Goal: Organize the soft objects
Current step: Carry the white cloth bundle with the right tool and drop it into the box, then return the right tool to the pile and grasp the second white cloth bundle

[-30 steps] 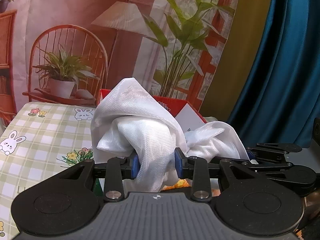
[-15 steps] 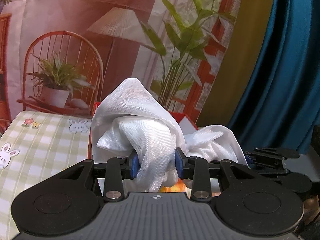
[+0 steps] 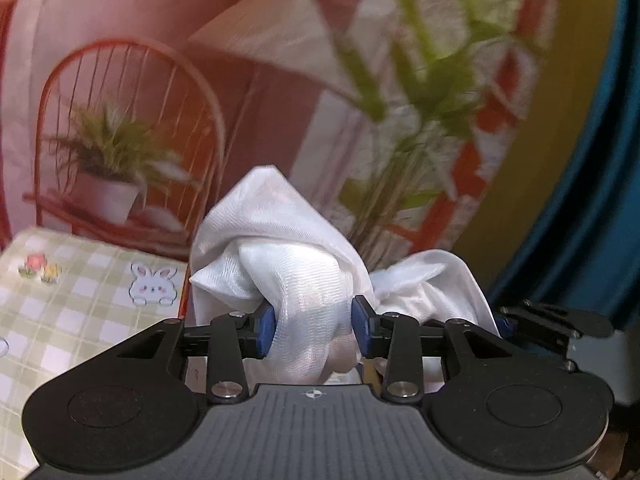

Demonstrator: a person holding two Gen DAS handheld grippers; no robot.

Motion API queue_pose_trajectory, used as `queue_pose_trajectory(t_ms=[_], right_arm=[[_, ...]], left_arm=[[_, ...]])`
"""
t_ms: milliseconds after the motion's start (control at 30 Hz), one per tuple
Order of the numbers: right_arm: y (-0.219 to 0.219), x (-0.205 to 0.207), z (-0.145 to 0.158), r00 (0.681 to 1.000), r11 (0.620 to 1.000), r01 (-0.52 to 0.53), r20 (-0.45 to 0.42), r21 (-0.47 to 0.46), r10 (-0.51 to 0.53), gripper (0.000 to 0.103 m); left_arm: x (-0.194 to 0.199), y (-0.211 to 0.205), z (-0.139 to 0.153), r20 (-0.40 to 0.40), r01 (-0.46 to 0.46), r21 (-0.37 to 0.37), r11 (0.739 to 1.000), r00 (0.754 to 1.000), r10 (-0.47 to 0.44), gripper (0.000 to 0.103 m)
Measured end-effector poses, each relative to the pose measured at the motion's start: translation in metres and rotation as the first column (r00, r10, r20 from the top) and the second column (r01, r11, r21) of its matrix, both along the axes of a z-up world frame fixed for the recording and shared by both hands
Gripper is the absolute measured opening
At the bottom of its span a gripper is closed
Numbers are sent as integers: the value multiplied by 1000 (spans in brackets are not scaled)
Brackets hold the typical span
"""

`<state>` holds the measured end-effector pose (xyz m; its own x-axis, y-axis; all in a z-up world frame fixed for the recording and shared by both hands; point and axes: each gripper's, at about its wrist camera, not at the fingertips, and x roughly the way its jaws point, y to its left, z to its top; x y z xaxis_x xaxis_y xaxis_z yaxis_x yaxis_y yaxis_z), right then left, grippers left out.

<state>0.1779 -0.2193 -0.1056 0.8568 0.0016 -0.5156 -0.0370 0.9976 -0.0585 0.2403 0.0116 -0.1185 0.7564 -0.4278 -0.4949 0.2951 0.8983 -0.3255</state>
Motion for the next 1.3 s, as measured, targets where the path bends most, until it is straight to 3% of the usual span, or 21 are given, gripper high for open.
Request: queue_pose_trajectory(t_ms=[67,167,233,267,400,567,667,733,767,800,833,1033,1133,1300], right_arm=[[-3,15,-8,1000,1000,4,-27,-8,-4,25],[-7,35,-21,998,1000,11,-67,-25,-13,21],[-11,46,-29,996,999,13,-93,-38,-17,6],[-13,51,-34,994,999,18,-110,-46,-23,4],[-18,66,-51,982,998,40,-182,-50,-48,4],[-18,59,-57,980,999,46,-195,-10,-47,6],[-15,47,-54,984,999,45,-170,3,-44,16],[-13,37,-50,989,998,57,-138,13,-55,24],[-12,31,-48,990,998,64,-124,18,-61,28],[-11,26,-46,992,997,72,-107,20,-69,40],[-10,19,-44,993,996,83,-87,21,-81,55],[-9,-19,-36,993,991,116,-19,64,-115,93],[-9,-40,-32,989,983,147,14,108,-149,103],[-2,-75,-31,975,961,216,18,173,-222,103]], left_arm=[[16,2,-8,-48,-6,-41,999,999,4,41],[32,1,-17,-94,-9,-46,999,996,5,41],[40,1,-22,-115,-4,-66,998,993,-3,41],[43,1,-23,-123,-1,-73,997,992,-8,41],[47,-4,-31,-131,5,-9,1000,991,-6,41],[36,-11,-25,-71,18,81,997,997,-13,44],[21,-14,-14,9,1,139,990,1000,-3,66],[7,-13,-6,71,-39,163,986,997,27,92],[-1,-12,-2,105,-60,158,986,994,44,98],[-11,-9,2,142,-74,140,987,988,54,103],[-19,-5,6,169,-80,118,990,984,60,103],[-41,1,15,116,-17,61,998,993,10,103],[-57,7,11,108,-32,67,997,994,25,103],[-85,12,-3,125,-26,161,987,992,6,103]])
